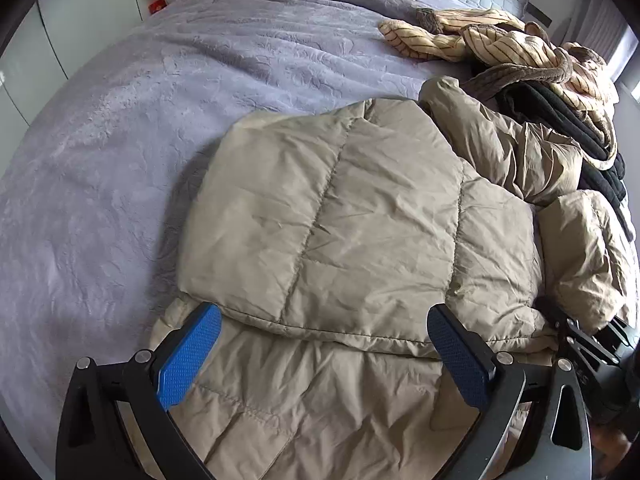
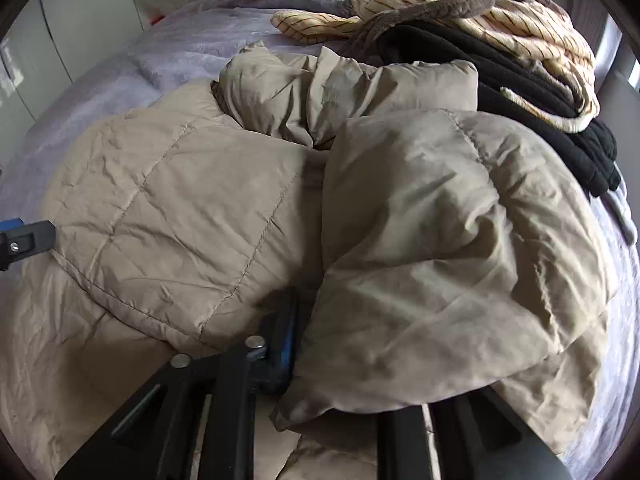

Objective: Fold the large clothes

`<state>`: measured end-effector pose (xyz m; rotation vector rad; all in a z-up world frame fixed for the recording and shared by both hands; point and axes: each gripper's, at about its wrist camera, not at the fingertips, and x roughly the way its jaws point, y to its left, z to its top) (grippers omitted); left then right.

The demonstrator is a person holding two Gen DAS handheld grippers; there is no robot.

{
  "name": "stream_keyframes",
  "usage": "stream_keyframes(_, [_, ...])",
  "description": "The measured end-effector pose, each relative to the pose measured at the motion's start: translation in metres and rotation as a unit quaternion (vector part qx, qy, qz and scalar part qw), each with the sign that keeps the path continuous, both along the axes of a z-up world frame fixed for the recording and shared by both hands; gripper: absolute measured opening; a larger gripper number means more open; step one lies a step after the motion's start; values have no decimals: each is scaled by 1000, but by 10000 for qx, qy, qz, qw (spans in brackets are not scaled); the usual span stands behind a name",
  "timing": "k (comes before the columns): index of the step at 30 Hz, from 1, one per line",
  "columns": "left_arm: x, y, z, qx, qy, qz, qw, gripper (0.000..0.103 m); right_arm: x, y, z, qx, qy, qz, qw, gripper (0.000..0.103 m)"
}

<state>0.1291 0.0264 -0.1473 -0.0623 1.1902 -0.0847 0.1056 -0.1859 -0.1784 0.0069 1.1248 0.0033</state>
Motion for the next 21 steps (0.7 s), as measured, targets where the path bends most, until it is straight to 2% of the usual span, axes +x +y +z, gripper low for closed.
stream_keyframes(1, [1,-3,-2,1,-5,-34,10000,103,-3,-7,3,217,41,-53,9997,64])
stream_keyframes(2, [1,-6,-3,11,0,-70,10000,103,-6,-12,7,348,31,-128,9993,78])
stream_keyframes(5, [-2,-15,-4,-12,20,-203,9998,103,-24,-27,21,744,-56,-446,9962,78])
stream_keyframes(8, [-3,-24,-1,79,-57,-351,9993,103,-44,-63,32,1442,-191,-1080,9834,78])
stream_keyframes(11, [0,-29,-1,280,-106,-414,9987,103,-61,-101,37,2044,-370,-1925,9591,78])
stream_keyframes(14, [2,-32,-1,518,-90,-433,9977,103,-68,-143,29,2708,-492,-2782,9202,78])
stream_keyframes(16, [3,-33,-2,652,-76,-447,9968,103,-67,-159,24,2904,-501,-3127,9030,78])
stream_keyframes(18, [4,-33,-3,736,-46,-456,9962,103,-64,-163,24,2907,-554,-3208,8997,69])
stream_keyframes(20, [4,-30,-4,714,-10,-443,9965,103,-55,-158,28,2837,-600,-3141,9040,34])
stream_keyframes(21, [4,-28,-4,700,-7,-433,9966,103,-49,-152,28,2820,-624,-3097,9059,27])
